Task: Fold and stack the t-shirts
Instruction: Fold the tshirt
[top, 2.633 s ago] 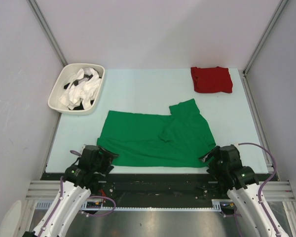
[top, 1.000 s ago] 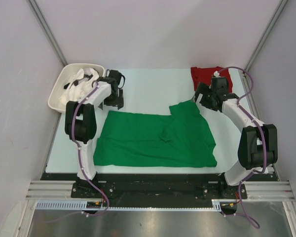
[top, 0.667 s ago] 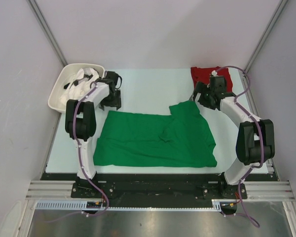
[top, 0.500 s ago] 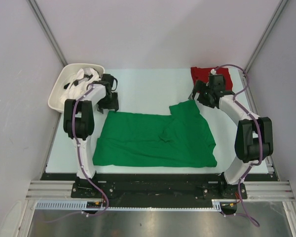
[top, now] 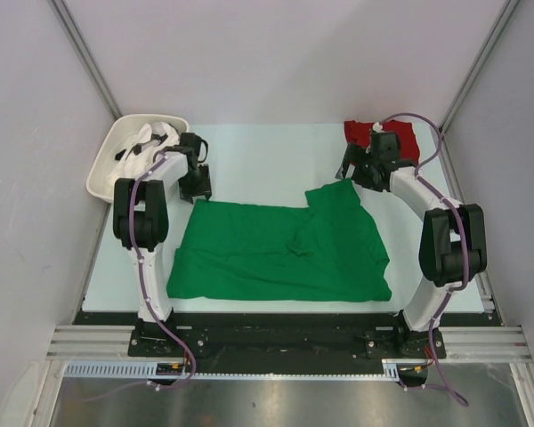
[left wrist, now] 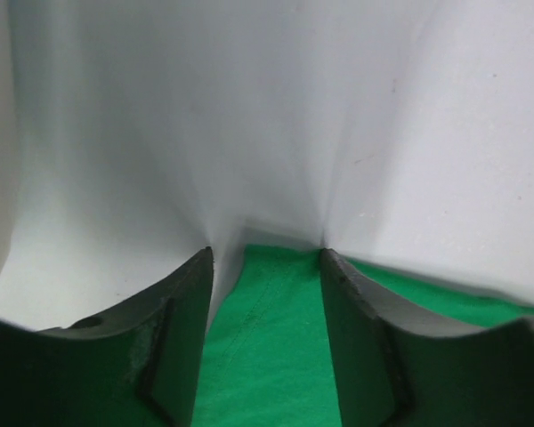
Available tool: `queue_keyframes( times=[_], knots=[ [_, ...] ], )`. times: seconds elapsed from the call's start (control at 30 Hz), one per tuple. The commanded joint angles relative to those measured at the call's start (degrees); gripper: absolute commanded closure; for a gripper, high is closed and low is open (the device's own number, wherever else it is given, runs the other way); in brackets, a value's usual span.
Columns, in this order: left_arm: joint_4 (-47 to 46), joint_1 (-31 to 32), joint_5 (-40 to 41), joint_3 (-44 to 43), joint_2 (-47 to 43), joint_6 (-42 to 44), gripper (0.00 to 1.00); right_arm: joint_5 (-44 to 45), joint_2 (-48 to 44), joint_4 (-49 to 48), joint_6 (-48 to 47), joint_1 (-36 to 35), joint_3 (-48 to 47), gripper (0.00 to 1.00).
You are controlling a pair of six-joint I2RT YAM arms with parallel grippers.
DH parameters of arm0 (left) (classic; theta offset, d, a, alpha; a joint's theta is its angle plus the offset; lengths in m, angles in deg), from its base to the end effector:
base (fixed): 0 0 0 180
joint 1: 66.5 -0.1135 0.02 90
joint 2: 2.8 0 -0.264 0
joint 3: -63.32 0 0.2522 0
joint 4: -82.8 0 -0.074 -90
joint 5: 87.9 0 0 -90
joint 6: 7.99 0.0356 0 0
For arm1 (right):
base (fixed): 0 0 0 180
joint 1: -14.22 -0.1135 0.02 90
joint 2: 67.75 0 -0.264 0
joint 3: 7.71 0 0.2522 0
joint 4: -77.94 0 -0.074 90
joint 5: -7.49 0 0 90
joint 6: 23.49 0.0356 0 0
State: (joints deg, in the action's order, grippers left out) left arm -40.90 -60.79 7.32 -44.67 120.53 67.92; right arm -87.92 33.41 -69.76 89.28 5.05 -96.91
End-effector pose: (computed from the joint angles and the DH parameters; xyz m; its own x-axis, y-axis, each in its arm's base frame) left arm 0.4409 -0.0408 0.1635 -0.9332 -0.1503 -0.3265 -0.1615 0.9869 0.0071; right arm 0.3906 0.0665 0.2439 -0.7225 0.2737 -0.6349 0.0589 0.9394 0.3379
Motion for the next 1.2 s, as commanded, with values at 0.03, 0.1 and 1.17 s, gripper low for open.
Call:
queue_keyframes(
  times=[0.03, 0.1, 1.17],
  knots=[
    [-3.96, 0.0, -3.54, 1.86, 1.48, 0.82, 0.52, 3.03, 2.81, 1.32, -1.49, -0.15, -3.57, 0.04],
    [-4.4, 0.0, -3.72, 2.3, 1.21, 0.73, 0.58, 3.74, 4.03, 1.41, -1.32, 0.03, -3.66, 0.05],
    [-4.23, -1.85, -4.77, 3.62, 0.07, -1.03, 1.0, 8.49, 24.08, 9.84, -0.26, 0.38, -23.17, 0.4]
  ],
)
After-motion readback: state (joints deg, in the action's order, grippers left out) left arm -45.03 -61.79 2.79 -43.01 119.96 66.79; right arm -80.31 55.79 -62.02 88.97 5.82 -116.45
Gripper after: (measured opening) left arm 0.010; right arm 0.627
